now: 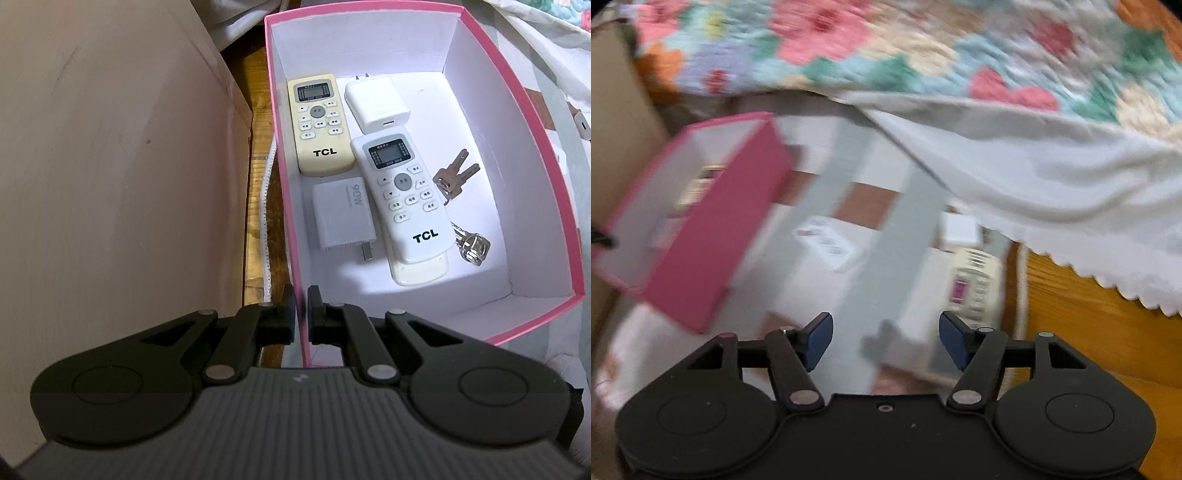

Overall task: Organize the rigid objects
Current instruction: 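Move the right tool to the mat and grasp the beige remote, then carry the beige remote into the box and release it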

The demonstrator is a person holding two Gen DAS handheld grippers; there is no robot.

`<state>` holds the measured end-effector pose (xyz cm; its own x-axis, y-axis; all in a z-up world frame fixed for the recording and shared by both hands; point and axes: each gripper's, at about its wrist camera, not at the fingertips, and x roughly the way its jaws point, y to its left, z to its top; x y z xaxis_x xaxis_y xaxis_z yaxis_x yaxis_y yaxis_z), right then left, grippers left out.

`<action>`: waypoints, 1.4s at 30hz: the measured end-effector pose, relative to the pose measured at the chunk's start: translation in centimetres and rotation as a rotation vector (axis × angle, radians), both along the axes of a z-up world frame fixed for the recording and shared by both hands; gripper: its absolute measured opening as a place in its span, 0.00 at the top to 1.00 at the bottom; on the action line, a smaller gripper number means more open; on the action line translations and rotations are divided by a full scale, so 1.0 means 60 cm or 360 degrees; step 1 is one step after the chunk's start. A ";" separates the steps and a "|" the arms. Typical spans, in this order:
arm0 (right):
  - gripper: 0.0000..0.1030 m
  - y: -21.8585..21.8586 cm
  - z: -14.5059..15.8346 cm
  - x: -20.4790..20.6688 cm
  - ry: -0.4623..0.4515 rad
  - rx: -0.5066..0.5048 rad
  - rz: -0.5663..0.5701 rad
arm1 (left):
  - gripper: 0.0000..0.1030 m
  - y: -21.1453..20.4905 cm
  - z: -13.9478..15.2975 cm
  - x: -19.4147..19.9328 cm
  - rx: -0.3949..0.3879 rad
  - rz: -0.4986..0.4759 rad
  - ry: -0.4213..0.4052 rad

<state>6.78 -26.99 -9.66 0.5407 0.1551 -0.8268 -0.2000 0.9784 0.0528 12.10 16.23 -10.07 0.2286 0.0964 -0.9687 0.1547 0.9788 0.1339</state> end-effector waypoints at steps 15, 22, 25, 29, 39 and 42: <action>0.30 -0.049 -0.119 0.103 0.0218 -0.0113 -0.0376 | 0.95 0.001 0.000 -0.001 -0.0006 0.0000 0.0006; 0.44 -0.052 -0.111 0.101 0.0077 -0.0040 -0.0426 | 0.95 0.001 -0.001 -0.001 -0.0010 0.0003 0.0011; 0.44 -0.036 -0.094 0.078 0.0016 0.0005 -0.0388 | 0.95 0.001 -0.001 -0.002 -0.0015 0.0005 0.0012; 0.44 -0.017 -0.060 0.043 -0.0056 0.0114 -0.0345 | 0.95 0.002 -0.001 -0.002 -0.0017 0.0007 0.0013; 0.44 0.102 0.067 -0.026 -0.0196 0.0557 0.0091 | 0.95 0.001 -0.002 -0.002 -0.0016 0.0006 0.0012; 0.44 0.149 0.092 -0.012 -0.0126 0.0747 0.0204 | 0.95 0.002 -0.002 -0.002 -0.0014 0.0003 0.0012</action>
